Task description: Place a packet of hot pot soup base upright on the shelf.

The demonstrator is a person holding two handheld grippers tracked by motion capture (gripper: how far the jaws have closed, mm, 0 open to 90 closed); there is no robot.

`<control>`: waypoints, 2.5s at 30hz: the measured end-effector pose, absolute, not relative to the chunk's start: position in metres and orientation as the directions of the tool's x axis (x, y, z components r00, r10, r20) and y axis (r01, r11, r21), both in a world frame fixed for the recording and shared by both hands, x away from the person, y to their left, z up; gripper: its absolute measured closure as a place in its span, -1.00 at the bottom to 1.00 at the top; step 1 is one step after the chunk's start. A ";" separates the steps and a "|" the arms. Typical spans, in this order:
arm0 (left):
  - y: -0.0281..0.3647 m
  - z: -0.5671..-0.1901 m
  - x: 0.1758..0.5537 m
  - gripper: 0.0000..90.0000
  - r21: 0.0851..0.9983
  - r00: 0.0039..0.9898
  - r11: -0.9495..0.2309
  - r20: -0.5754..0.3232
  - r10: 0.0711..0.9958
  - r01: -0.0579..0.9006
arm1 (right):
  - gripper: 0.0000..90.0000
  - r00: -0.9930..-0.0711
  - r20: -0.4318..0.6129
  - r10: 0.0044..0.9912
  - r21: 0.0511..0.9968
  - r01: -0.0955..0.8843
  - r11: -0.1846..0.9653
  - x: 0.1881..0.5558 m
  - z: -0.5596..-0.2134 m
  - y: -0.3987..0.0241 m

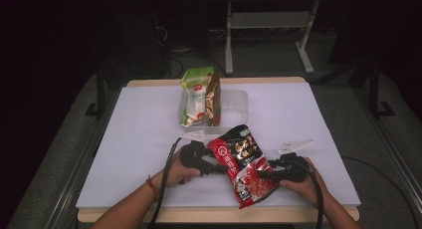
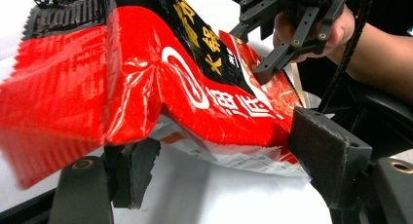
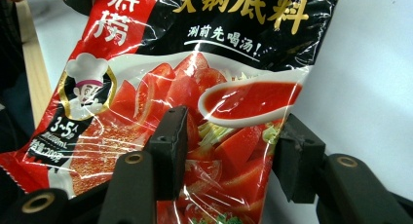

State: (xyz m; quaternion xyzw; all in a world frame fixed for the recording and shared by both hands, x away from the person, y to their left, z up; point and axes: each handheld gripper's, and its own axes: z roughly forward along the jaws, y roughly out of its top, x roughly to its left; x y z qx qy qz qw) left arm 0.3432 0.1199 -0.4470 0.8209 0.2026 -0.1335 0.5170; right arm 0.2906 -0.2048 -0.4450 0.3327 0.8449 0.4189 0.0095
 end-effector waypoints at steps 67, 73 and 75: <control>0.125 -0.371 0.303 0.81 0.956 0.888 -0.133 -0.184 0.422 0.261 | -0.31 -0.654 0.098 0.750 0.817 0.483 0.315 0.300 -0.430 -0.258; 0.133 -0.358 0.304 0.81 0.967 0.866 -0.103 -0.156 0.475 0.231 | -0.31 -0.659 0.088 0.747 0.822 0.471 0.319 0.295 -0.428 -0.257; 0.134 -0.355 0.304 0.81 0.969 0.860 -0.100 -0.152 0.486 0.228 | -0.29 -0.660 0.104 0.744 0.823 0.478 0.309 0.294 -0.427 -0.258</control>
